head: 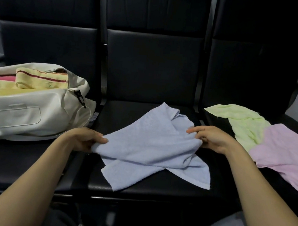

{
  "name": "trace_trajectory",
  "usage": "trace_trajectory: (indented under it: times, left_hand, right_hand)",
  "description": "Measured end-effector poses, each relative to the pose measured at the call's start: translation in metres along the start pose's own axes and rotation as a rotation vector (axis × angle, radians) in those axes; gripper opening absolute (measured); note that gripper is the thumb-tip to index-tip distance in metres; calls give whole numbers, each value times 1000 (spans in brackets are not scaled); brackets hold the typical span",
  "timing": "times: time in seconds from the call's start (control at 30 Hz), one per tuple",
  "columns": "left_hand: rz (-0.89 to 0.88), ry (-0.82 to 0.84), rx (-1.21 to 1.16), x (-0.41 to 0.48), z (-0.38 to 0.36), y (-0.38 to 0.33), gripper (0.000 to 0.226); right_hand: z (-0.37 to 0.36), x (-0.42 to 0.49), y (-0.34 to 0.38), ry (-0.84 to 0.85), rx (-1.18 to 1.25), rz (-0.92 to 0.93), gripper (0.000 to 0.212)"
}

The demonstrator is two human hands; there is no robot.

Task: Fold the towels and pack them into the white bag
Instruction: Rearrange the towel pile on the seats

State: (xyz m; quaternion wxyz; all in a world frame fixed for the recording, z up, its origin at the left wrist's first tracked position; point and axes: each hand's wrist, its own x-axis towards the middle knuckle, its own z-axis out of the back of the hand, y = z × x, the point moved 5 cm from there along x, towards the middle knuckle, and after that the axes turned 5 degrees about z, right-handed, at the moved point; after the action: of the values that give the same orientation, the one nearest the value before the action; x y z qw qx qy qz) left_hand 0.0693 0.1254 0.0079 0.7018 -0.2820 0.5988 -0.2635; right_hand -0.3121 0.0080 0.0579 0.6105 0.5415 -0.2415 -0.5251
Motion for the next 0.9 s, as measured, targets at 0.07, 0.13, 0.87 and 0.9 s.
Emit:
trace_trajectory:
  times: [0.07,0.13,0.87,0.9]
  left_hand:
    - [38,13,13,0,-4,6,7]
    - [36,-80,102,-1,-3,7,9]
    - [-89,-348,500,13,-27,-3,41]
    - [-93,-316,497,12,-31,-6,32]
  right_hand:
    - [-2,-1,-4,0,-61,-28,42]
    - [-1,1,-8,-2,-97,-41,38]
    - [14,12,-18,-146,-486,7,12]
    - [14,12,-18,-157,-489,7,13]
